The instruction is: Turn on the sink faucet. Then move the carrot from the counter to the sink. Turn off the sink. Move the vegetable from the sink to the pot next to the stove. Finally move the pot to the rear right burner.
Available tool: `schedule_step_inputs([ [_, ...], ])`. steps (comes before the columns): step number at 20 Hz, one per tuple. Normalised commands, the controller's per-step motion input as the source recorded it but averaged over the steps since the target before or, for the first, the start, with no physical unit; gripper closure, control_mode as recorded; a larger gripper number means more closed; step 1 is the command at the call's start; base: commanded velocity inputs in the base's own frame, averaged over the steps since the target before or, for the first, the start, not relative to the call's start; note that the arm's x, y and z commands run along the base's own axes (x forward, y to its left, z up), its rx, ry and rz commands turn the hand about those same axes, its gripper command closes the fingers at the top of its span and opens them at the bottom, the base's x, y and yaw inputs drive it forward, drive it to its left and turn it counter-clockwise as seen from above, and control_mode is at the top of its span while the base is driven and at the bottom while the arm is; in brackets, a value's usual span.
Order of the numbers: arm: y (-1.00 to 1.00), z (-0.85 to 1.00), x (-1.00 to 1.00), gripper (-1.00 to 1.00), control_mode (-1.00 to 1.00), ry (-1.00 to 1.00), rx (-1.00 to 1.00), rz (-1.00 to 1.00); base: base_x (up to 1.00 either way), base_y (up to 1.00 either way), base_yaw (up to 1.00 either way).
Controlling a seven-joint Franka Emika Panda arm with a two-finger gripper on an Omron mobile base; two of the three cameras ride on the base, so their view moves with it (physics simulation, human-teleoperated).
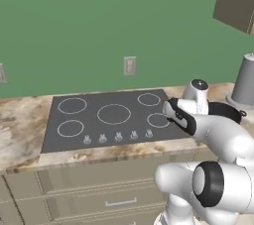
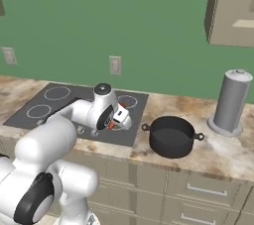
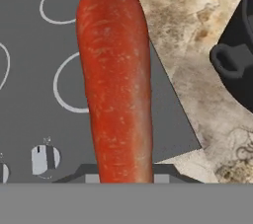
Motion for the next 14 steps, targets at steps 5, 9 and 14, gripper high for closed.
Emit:
schedule_step_inputs([
  [5,0.00,0.00,0.00,1.00,1.00,0.00,0.00,0.00,0.43,0.37,0.00],
  [9,0.00,0.00,0.00,1.00,1.00,0.00,0.00,0.00,0.55,0.03,0.00],
  [14,0.00,0.00,0.00,1.00,1.00,0.00,0.00,0.00,0.38,0.00,-0.05],
])
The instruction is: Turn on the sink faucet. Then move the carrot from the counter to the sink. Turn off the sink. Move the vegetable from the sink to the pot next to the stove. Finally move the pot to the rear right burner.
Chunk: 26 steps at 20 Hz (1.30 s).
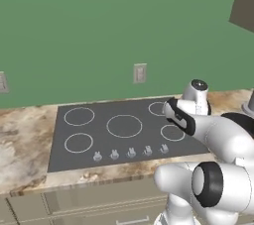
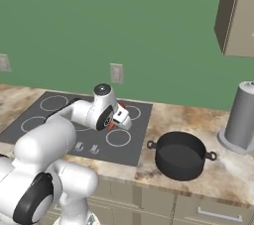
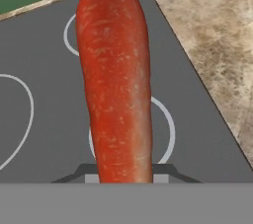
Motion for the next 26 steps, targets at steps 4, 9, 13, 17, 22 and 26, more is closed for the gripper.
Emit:
schedule_step_inputs([
  [4,0.00,0.00,0.00,1.00,1.00,0.00,0.00,0.00,0.29,0.00,-0.14],
  [9,0.00,0.00,0.00,1.00,1.00,0.00,0.00,0.00,0.20,-0.05,-0.16],
  [13,0.00,0.00,0.00,1.00,1.00,0.00,0.00,0.00,0.15,0.00,-0.07],
  [17,0.00,0.00,0.00,1.00,1.00,0.00,0.00,0.00,0.00,0.00,0.00],
  [22,0.00,0.00,0.00,1.00,-1.00,0.00,0.00,0.00,0.01,0.00,0.00],
  [26,0.00,0.26,-0.01,1.00,-1.00,0.00,0.00,-0.03,0.00,0.00,0.00],
])
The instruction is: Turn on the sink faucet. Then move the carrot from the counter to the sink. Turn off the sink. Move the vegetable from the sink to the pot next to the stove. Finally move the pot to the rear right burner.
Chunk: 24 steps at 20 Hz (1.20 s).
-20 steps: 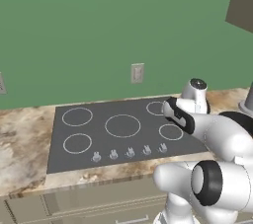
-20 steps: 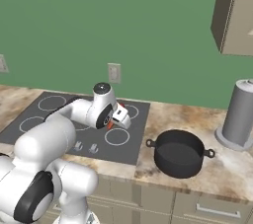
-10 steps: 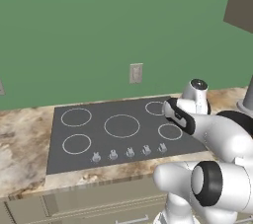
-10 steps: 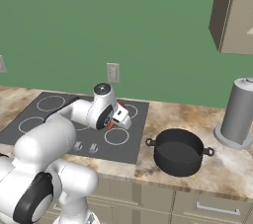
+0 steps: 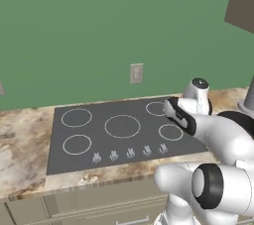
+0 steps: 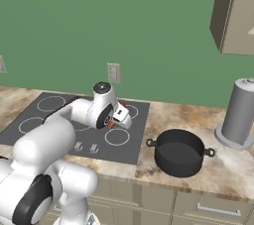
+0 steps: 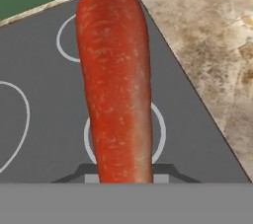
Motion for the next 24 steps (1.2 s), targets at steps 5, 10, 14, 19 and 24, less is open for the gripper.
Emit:
schedule_step_inputs([
  [5,-0.12,0.57,-0.07,1.00,-1.00,0.00,-0.01,-0.11,0.00,0.00,0.00],
  [10,-0.29,0.15,-0.06,1.00,-1.00,0.08,-0.01,-0.17,0.00,0.00,0.00],
  [14,-0.60,0.01,-0.03,1.00,-1.00,0.09,0.00,-0.14,0.00,0.00,0.00],
  [19,-0.86,0.00,-0.09,1.00,-1.00,0.07,0.00,-0.12,0.00,0.00,0.00],
  [24,-0.88,0.00,-0.32,1.00,-1.00,0.00,0.00,-0.15,0.00,0.00,0.00],
])
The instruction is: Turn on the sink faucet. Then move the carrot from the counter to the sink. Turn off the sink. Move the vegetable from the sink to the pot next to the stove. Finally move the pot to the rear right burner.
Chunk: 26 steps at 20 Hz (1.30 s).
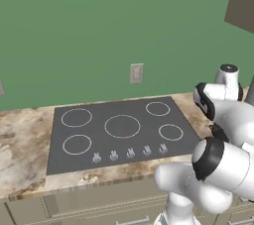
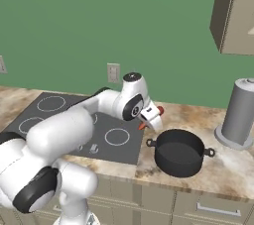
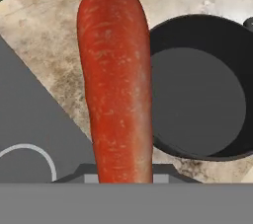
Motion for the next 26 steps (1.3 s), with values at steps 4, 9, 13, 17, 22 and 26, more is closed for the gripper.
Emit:
schedule_step_inputs([
  [4,-0.77,0.00,-0.47,1.00,-1.00,0.00,0.00,-0.15,0.00,0.00,0.00],
  [9,-0.61,0.00,-0.35,1.00,-1.00,-0.01,0.00,-0.15,0.00,0.00,0.00],
  [13,-0.28,-0.01,0.07,1.00,-1.00,0.00,0.00,-0.04,0.00,0.00,0.00],
  [17,-0.12,-0.16,0.18,1.00,-1.00,0.02,0.00,0.00,0.00,0.00,0.00],
  [22,-0.17,-0.40,0.00,1.00,-1.00,0.03,0.00,0.00,0.00,0.00,0.00],
  [26,-0.14,-0.36,0.00,1.00,-1.00,0.04,0.00,0.00,0.00,0.00,0.00],
])
